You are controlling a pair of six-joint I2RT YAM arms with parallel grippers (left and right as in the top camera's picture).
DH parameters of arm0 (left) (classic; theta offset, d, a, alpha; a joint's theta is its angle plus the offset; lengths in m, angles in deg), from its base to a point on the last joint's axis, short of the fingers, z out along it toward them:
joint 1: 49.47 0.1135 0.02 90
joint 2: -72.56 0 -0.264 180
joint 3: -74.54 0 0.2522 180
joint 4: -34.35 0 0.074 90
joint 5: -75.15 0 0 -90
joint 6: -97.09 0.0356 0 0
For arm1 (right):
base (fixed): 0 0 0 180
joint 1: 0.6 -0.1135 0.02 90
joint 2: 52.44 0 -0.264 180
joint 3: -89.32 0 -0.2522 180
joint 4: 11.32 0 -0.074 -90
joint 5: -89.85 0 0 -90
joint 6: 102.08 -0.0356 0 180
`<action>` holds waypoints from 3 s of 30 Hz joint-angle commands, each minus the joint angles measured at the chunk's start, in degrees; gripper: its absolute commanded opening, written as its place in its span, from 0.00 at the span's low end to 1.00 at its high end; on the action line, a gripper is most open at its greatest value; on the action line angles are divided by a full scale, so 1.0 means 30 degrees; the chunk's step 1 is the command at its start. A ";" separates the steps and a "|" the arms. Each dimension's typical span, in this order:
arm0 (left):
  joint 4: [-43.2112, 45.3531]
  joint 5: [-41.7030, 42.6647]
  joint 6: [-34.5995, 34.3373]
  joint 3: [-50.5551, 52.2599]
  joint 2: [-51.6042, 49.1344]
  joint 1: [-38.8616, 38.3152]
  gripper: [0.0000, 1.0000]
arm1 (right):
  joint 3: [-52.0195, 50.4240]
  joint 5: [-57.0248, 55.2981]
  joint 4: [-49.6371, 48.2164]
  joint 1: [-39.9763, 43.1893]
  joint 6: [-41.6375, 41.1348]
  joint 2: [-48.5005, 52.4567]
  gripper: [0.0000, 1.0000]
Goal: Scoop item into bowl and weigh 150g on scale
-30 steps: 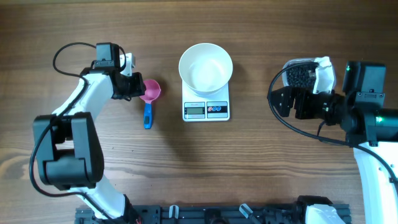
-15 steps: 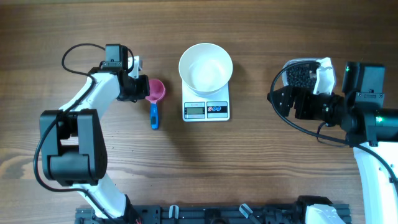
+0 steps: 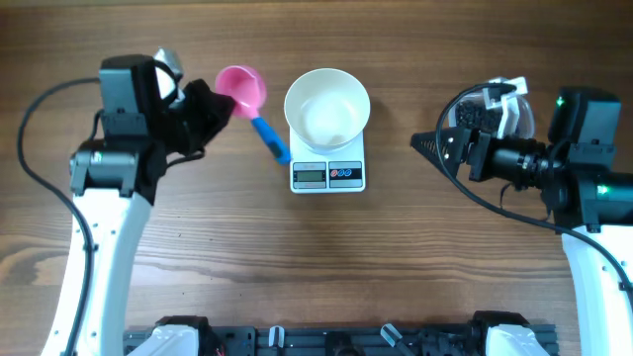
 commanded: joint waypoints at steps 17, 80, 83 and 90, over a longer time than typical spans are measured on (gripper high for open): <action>0.0007 -0.1064 -1.7762 -0.0036 -0.0168 -0.6630 0.04 | 0.0299 -0.6266 -0.6353 -0.8582 -0.7970 -0.0015 0.52; -0.1158 -0.5690 0.5049 -0.0029 -0.4823 -0.9661 0.04 | 0.0299 -0.8502 -0.3643 -0.3038 -0.6033 -0.0022 0.04; -0.1093 -0.7147 0.5049 -0.0022 -0.6011 -1.0047 0.04 | 0.0299 -0.8488 -0.3577 -0.2645 -0.6047 -0.0022 0.04; 0.2215 -0.8451 0.4991 0.1450 -0.7482 -1.1497 0.04 | 0.0299 -0.8495 -0.3045 -0.2324 -0.5982 -0.0022 0.04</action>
